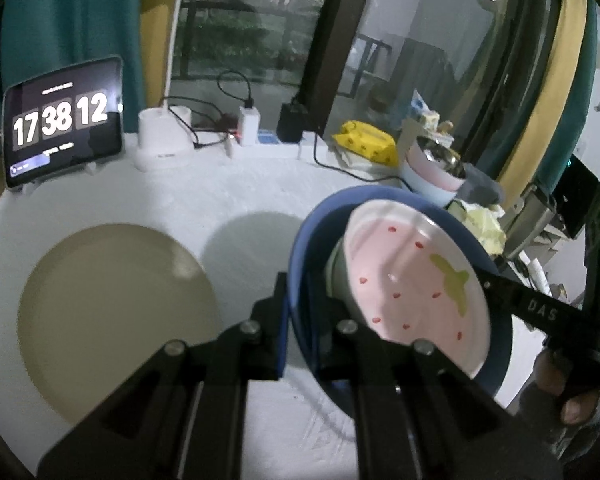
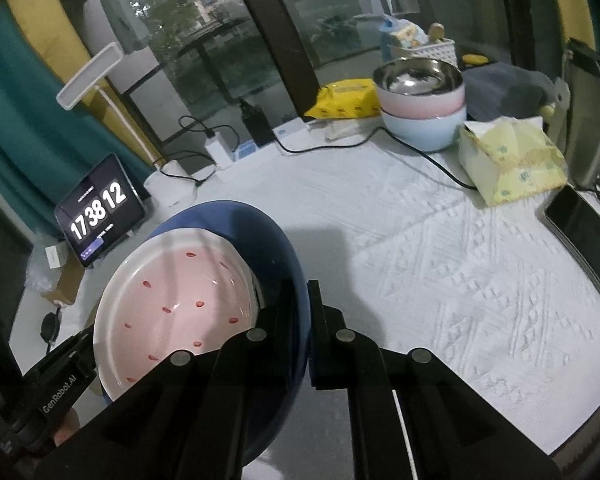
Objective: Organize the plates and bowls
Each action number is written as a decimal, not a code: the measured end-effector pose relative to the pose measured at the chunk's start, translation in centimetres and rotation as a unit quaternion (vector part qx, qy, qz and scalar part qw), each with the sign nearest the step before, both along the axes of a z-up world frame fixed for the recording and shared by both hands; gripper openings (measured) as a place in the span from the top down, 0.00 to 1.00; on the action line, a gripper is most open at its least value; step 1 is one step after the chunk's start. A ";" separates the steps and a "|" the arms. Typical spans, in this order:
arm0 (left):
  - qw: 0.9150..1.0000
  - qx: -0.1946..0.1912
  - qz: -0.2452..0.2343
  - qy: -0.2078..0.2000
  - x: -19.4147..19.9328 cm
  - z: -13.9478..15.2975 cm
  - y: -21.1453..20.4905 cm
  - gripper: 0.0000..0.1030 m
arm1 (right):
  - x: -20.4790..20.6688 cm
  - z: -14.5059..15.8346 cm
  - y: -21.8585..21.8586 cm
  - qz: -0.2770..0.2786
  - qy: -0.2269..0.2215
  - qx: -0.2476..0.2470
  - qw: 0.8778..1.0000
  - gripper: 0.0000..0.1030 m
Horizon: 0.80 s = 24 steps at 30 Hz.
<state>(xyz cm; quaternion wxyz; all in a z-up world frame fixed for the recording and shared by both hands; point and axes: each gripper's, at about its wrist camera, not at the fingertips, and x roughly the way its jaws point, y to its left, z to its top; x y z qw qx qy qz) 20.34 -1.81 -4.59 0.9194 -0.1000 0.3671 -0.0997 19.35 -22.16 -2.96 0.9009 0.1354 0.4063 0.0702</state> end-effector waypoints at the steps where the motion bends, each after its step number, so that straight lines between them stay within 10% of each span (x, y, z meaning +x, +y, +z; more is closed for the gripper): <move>1: 1.000 0.000 0.001 -0.002 0.0 0.2 0.3 0.94 | 0.1 0.2 0.4 0.002 -0.001 0.000 1.000 0.93; 24: 0.998 -0.005 0.063 -0.024 -0.4 1.8 10.2 0.94 | 2.6 2.1 10.4 0.062 -0.018 -0.005 0.998 0.93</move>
